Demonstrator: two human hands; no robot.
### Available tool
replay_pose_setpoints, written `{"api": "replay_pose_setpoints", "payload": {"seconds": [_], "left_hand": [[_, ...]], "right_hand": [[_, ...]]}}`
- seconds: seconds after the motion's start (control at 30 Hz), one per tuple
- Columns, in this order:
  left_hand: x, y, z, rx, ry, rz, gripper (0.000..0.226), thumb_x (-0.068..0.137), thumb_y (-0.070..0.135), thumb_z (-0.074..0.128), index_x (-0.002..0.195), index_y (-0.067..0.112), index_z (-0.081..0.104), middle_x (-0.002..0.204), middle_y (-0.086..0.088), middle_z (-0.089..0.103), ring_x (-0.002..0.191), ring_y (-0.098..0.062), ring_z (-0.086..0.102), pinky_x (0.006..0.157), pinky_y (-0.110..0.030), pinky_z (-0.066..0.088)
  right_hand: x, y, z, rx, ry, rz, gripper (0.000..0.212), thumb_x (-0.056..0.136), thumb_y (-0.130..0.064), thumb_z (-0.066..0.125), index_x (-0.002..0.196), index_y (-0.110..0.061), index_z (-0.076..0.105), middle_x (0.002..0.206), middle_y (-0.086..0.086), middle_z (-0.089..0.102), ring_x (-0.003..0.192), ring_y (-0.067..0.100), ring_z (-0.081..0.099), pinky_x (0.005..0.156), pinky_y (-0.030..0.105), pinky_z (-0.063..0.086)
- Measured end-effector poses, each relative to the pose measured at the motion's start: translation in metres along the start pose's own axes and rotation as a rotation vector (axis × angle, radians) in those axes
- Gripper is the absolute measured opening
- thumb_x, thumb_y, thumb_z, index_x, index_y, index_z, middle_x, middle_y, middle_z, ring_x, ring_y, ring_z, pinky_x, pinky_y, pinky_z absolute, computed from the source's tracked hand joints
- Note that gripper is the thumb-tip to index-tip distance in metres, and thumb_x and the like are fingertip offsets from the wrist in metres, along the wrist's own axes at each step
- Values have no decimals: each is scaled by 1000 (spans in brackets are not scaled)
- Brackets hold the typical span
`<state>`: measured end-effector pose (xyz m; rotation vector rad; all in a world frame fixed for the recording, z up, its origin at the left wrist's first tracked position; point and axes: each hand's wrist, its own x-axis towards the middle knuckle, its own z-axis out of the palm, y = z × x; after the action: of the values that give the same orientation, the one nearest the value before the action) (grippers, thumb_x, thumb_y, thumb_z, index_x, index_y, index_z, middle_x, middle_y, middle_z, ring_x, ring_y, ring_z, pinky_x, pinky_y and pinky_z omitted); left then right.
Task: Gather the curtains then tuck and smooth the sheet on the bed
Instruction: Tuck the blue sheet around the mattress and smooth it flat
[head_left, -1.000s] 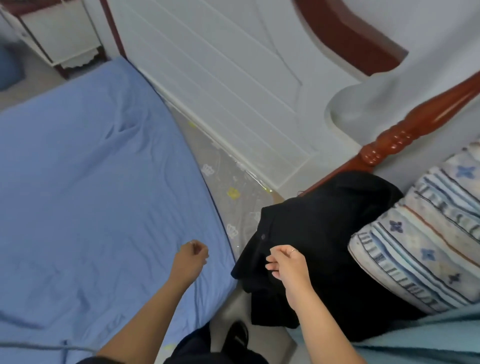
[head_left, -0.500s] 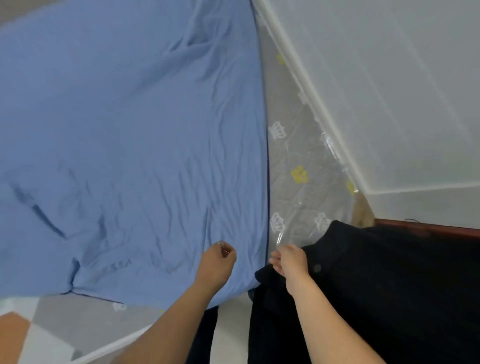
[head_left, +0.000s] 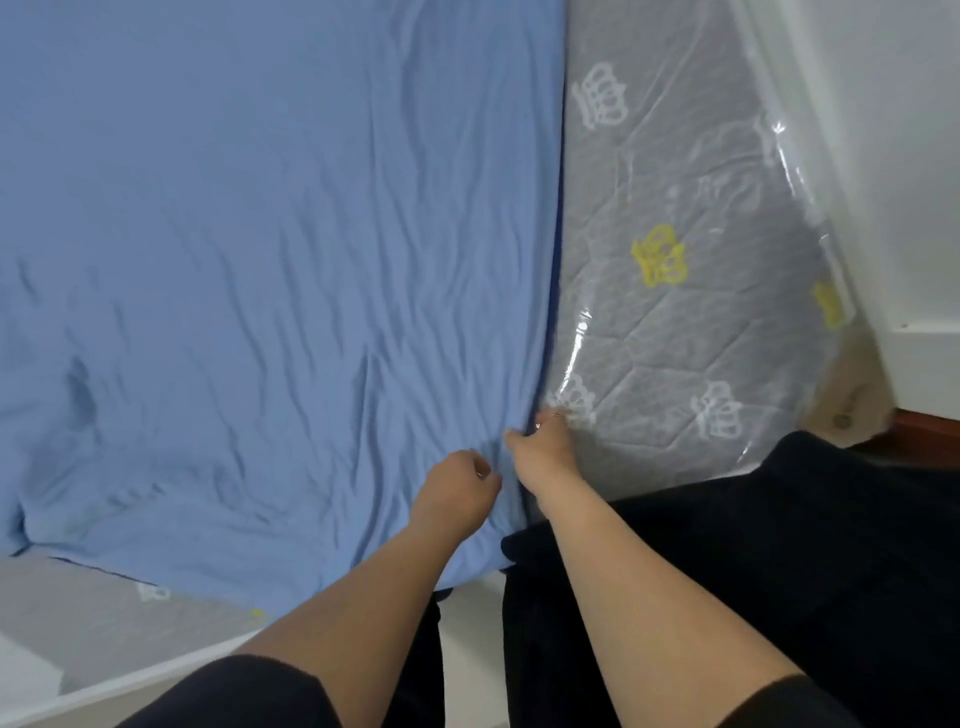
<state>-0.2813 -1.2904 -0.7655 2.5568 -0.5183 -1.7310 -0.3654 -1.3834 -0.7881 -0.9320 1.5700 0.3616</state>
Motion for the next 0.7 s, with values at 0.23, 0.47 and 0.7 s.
{"api": "replay_pose_setpoints", "payload": {"seconds": [0.23, 0.47, 0.7], "left_hand": [[2, 9, 15, 223, -13, -44, 58, 82, 56, 52, 131, 25, 53, 126, 5, 60, 112, -22, 60, 84, -35, 47], [10, 28, 16, 191, 35, 128, 57, 88, 47, 63, 138, 23, 49, 139, 1, 45, 121, -25, 55, 93, -38, 49], [25, 49, 12, 484, 116, 364, 57, 87, 44, 63, 138, 25, 45, 134, 1, 45, 127, -25, 45, 98, -41, 45]], "right_hand": [[10, -9, -32, 105, 107, 11, 30, 103, -24, 44, 117, -2, 60, 117, 16, 65, 106, 33, 63, 98, 48, 51], [45, -120, -141, -3, 491, -308, 33, 102, -15, 43, 114, 6, 64, 116, 27, 66, 110, 37, 63, 83, 39, 43], [69, -204, -215, 111, 577, -376, 59, 95, -50, 49, 132, -5, 59, 125, 10, 67, 116, 23, 63, 93, 32, 47]]}}
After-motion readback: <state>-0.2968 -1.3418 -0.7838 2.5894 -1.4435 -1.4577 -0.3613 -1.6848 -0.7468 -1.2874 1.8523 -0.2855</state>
